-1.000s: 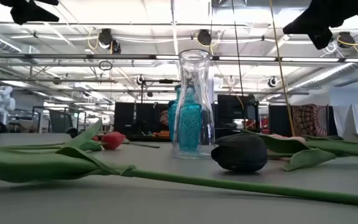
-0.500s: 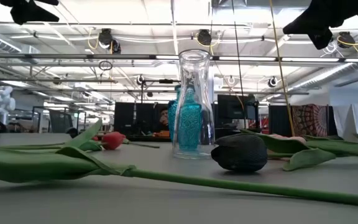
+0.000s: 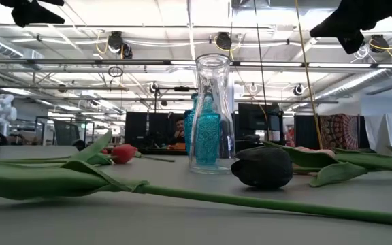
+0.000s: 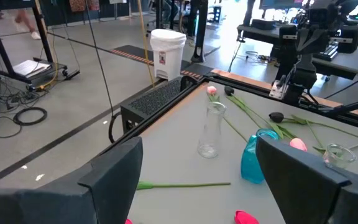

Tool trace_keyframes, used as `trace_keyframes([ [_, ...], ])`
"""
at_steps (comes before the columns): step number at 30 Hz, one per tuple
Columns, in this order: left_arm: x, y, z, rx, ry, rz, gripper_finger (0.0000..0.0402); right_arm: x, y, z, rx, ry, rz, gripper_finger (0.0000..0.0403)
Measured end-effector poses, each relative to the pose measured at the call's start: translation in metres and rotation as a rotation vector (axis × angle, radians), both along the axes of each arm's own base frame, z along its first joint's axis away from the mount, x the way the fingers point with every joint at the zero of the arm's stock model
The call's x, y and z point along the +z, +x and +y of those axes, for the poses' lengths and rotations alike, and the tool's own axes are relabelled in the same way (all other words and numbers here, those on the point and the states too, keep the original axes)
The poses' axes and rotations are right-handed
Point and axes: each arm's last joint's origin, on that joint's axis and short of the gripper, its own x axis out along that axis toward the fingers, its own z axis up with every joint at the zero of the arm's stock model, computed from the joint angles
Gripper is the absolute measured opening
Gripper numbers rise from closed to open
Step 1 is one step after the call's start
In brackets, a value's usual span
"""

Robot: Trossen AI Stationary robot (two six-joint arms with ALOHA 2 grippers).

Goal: Sort flowers into vase by color

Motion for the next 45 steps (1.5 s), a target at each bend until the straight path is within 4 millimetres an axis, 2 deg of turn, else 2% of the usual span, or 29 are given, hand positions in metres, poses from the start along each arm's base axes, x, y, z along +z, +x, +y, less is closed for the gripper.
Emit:
trace_keyframes([
  [35, 0.000, 0.000, 0.000, 0.000, 0.000, 0.000, 0.0319, 0.000, 0.000, 0.000, 0.003, 0.001, 0.000, 0.0000],
  [45, 0.000, 0.000, 0.000, 0.000, 0.000, -0.001, 0.0319, -0.002, 0.011, 0.001, -0.007, 0.016, 0.010, 0.0000],
])
